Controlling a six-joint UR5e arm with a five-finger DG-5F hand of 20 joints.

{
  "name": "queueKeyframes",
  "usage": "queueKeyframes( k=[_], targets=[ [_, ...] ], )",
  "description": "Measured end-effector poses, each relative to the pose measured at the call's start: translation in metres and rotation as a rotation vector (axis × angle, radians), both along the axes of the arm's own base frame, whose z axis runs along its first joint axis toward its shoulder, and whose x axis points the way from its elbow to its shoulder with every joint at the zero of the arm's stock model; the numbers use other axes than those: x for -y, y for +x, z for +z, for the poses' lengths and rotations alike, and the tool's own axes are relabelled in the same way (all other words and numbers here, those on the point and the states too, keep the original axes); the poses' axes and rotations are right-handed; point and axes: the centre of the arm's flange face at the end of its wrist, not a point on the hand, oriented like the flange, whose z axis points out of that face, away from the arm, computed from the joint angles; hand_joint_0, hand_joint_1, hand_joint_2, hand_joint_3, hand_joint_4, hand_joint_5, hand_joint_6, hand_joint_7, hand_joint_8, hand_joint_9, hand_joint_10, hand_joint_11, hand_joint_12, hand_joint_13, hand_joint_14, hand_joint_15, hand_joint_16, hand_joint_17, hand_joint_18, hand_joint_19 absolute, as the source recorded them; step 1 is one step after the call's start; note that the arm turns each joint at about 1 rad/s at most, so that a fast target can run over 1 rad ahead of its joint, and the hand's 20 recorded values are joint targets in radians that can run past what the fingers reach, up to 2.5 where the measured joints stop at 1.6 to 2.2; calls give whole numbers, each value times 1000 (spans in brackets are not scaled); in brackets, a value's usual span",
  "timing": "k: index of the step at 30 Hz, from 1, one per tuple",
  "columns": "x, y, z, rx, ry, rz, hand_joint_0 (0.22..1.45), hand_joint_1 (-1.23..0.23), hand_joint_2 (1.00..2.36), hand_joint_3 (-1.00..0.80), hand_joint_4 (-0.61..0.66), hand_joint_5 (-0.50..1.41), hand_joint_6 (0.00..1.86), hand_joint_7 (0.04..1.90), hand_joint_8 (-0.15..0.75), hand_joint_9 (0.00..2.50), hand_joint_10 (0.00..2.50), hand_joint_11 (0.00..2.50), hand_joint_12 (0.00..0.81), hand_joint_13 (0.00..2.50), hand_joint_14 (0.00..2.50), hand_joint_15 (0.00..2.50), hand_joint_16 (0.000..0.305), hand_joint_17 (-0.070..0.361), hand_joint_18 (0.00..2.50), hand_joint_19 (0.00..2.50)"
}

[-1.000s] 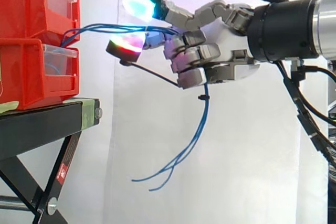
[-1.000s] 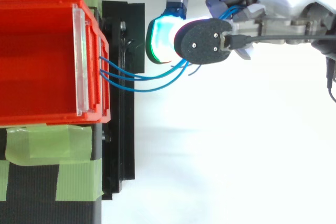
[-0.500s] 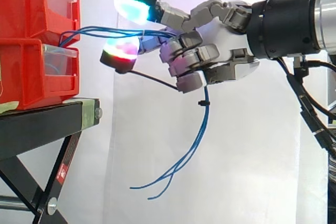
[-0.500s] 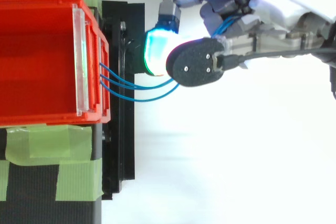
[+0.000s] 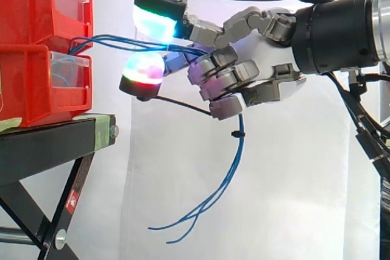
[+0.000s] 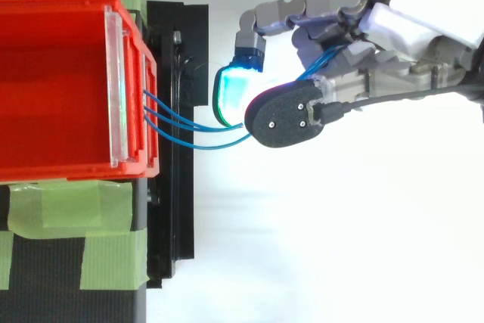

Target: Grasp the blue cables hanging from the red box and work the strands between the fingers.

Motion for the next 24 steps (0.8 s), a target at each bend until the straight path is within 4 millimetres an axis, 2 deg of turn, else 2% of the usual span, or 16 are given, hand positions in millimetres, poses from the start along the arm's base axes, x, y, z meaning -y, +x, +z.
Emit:
queueKeyframes(
  k=[12, 24],
  targets=[
    [-1, 0, 1, 2, -3, 1, 767, -684, 1000, -1000, 224, 397, 172, 1272, 345, 845, 2500, 1930, 441, 1140, 2500, 1338, 56, 125, 1404, 1223],
    [-11, 2, 1, -14, -51, 22, 795, -692, 1000, -980, 208, 383, 247, 1245, 344, 853, 2500, 1913, 435, 1135, 2500, 1329, 53, 119, 1406, 1261]
  ],
)
